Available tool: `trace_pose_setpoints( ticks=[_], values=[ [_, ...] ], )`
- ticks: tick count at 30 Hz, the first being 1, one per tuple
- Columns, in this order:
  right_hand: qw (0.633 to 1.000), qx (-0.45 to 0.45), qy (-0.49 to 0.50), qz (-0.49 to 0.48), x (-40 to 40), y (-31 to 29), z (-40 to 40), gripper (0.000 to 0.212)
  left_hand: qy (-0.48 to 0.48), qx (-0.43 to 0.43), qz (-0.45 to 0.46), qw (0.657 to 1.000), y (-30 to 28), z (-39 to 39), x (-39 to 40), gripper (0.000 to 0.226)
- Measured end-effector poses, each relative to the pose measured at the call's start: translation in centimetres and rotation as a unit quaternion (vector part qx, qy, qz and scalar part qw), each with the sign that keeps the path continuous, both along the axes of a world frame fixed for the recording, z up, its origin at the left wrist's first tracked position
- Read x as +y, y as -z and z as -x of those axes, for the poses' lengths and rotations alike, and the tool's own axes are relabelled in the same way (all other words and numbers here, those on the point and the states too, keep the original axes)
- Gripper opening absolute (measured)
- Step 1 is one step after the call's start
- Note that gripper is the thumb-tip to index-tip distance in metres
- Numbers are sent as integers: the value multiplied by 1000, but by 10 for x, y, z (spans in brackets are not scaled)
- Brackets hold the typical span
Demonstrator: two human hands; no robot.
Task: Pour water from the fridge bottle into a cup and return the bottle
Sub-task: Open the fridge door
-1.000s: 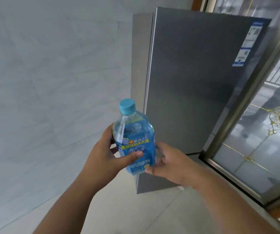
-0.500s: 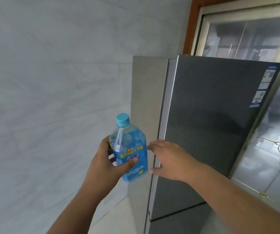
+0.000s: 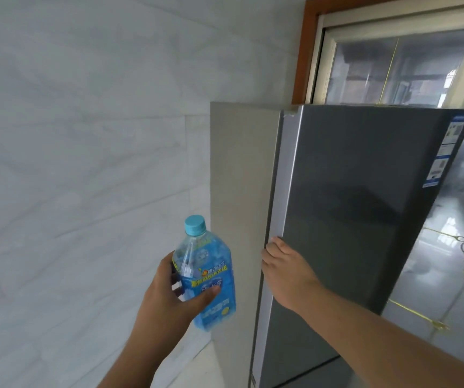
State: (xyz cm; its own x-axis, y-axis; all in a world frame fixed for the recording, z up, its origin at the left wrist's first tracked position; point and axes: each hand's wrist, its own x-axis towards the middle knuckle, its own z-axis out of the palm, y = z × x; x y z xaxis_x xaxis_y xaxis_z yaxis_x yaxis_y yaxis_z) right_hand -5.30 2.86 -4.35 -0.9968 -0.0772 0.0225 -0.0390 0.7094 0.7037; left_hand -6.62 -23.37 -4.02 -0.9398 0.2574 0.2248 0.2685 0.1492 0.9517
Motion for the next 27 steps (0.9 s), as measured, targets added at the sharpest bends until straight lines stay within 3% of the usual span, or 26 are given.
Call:
trace_pose_setpoints(
  ticks=[8,11,16,27],
  values=[
    [996,-4,82,-22,-19,12,3,57,37,-2,44,998,9,3,12,63],
    [991,-53,125,-8,-29,21,1,59,53,0,51,997,8,6,13,63],
    [993,-31,114,22,-26,15,3,56,69,6,45,997,4,9,19,66],
    [983,-58,117,-126,-13,18,27,72,73,-1,58,996,-4,26,33,70]
  ],
)
